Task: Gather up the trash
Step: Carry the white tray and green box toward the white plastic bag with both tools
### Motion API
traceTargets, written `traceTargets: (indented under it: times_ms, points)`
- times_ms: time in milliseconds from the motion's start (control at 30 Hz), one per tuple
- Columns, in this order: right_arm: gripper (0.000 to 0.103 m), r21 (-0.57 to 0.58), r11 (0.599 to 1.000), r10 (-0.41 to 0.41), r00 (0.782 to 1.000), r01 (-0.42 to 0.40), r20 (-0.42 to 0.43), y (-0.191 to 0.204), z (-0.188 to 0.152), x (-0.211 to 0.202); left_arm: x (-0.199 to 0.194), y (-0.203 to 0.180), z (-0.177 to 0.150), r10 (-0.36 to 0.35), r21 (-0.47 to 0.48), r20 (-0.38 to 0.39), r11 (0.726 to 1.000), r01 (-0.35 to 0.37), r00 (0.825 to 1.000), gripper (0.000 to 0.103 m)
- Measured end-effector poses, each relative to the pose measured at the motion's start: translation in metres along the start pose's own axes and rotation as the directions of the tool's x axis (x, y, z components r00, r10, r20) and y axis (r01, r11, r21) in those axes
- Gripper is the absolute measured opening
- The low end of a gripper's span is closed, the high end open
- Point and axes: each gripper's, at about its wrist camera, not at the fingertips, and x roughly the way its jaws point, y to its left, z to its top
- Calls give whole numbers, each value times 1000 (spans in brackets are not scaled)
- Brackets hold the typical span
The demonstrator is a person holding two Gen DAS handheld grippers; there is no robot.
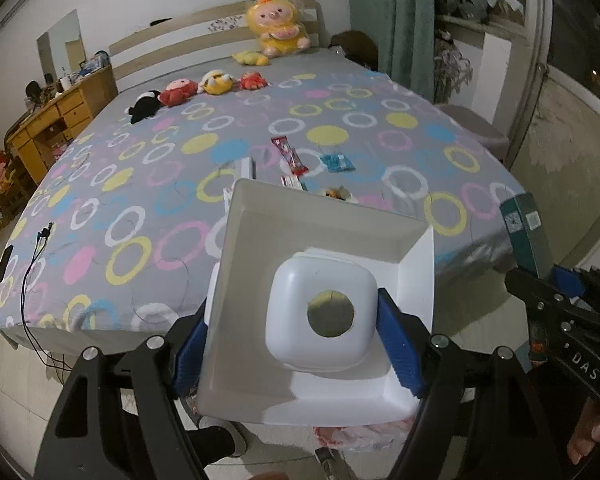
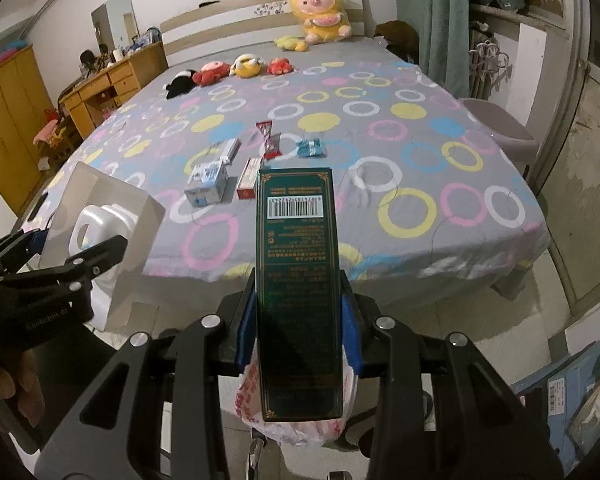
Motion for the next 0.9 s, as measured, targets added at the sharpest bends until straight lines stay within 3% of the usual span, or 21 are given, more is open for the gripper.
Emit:
traceTargets:
  times_ms: [400,900]
  points:
    - [35,2,1000,5,994,-5,-106,3,-41,41,41,-8,-44,-12,49,-122,999,18,992,74]
    - [35,-3,1000,1,975,-2,-222,4,-85,92,102,-24,-92,-22,100,-254,994,49,967,74]
